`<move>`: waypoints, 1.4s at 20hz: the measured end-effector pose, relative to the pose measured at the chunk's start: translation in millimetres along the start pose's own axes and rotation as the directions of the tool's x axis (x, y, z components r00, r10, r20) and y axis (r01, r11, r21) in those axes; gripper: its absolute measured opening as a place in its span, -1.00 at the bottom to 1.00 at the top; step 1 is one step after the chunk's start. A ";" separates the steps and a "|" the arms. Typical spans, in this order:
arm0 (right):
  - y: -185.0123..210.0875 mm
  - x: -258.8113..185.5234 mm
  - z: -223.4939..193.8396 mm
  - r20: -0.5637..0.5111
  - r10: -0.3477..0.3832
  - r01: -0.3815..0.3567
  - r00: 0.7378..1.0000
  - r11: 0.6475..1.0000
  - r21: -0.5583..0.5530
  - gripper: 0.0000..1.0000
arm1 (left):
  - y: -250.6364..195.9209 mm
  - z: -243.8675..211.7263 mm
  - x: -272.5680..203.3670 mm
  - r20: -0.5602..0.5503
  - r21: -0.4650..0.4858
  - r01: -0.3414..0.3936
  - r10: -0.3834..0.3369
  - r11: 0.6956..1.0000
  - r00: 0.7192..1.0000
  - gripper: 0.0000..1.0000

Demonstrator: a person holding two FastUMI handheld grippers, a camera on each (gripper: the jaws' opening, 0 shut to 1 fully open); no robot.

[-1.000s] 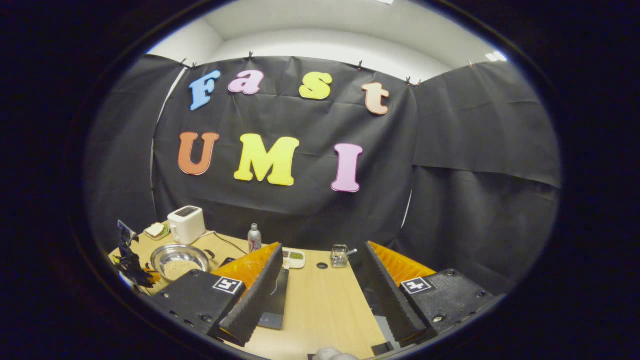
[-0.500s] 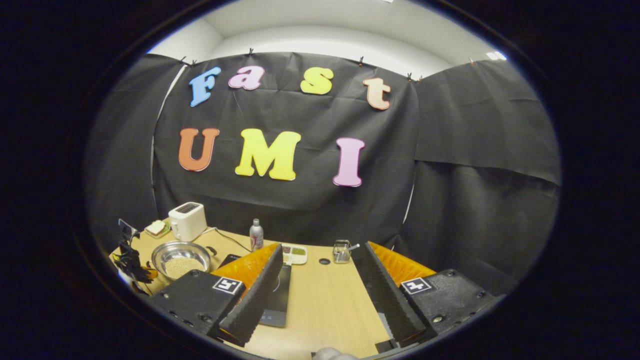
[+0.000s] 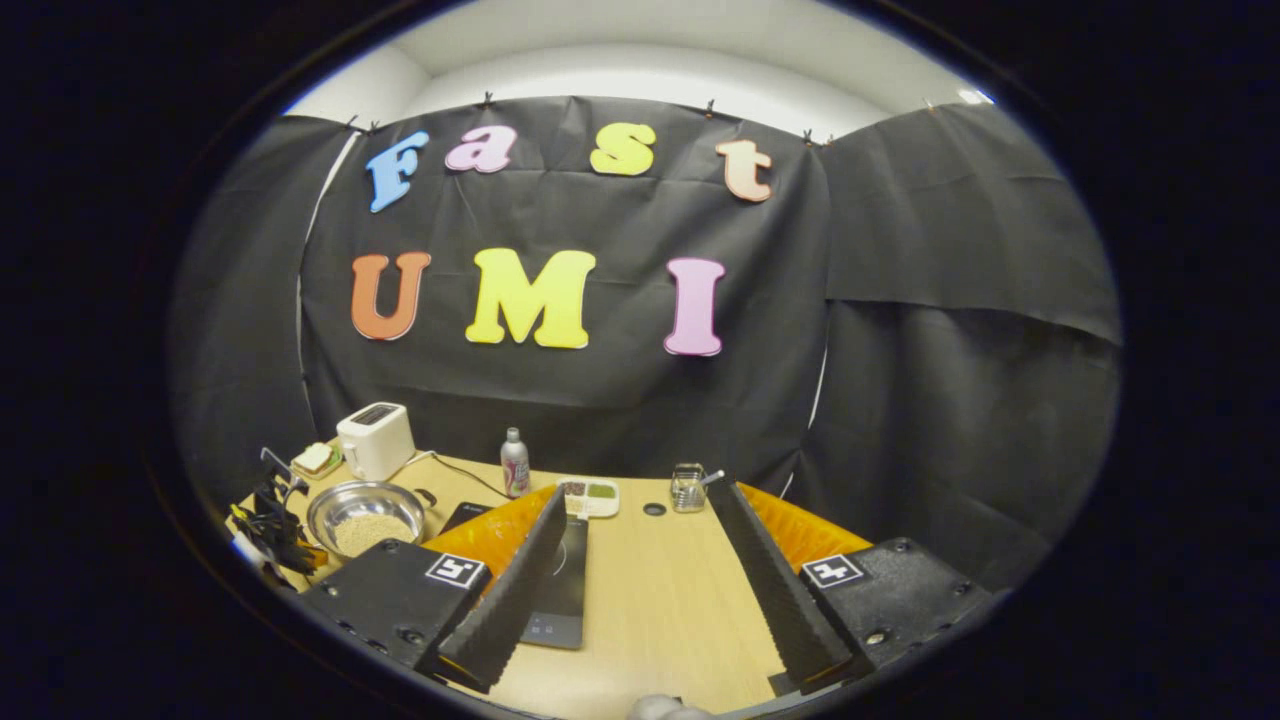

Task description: First push the handle of the pot to place it horizontally, then grasp the pot with both hands and set it on the induction cooktop.

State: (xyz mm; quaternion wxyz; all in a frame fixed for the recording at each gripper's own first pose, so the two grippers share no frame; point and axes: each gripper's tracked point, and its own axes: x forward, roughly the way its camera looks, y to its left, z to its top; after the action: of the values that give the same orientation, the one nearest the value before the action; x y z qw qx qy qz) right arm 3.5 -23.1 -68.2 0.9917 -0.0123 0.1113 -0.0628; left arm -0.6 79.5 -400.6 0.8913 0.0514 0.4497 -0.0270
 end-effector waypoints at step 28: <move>-5.1 26.3 -6.4 -0.057 -0.021 0.023 0.998 0.999 0.023 0.97 | 78.0 20.8 31.2 -0.054 -0.107 -0.136 0.131 0.985 0.990 -1.00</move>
State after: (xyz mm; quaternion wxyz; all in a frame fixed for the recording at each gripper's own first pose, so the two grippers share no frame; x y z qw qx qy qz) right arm 26.9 -31.6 -80.0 0.9875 -0.0001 0.1384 -0.0754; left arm 41.9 154.5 -408.2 0.8817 0.0326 0.4669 0.0591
